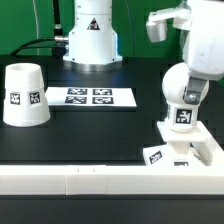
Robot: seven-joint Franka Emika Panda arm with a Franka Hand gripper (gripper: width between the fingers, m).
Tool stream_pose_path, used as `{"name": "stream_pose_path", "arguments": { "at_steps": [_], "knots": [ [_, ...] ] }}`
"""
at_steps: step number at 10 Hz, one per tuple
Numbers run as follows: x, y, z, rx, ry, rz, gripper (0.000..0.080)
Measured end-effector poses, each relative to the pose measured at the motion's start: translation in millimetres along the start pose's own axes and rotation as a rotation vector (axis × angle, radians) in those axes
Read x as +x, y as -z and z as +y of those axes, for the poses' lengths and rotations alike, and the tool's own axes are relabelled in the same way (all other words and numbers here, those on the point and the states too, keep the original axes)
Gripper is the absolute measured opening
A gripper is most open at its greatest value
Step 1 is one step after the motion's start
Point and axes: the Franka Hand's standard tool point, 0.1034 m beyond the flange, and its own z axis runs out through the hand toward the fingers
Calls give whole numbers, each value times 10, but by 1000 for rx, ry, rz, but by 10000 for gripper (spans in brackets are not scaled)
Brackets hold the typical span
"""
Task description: Assemble lamp
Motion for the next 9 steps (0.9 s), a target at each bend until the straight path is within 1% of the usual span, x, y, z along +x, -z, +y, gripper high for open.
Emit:
{"name": "stream_pose_path", "arguments": {
  "at_steps": [1, 3, 4, 5, 9],
  "knots": [
    [-21, -3, 1, 15, -104, 6, 576],
    [-59, -15, -24, 77, -387, -4, 576],
    [-74, -20, -24, 103, -463, -30, 576],
    [-59, -20, 4, 102, -564, -35, 576],
    [-52, -21, 2, 98, -792, -46, 576]
  ]
}}
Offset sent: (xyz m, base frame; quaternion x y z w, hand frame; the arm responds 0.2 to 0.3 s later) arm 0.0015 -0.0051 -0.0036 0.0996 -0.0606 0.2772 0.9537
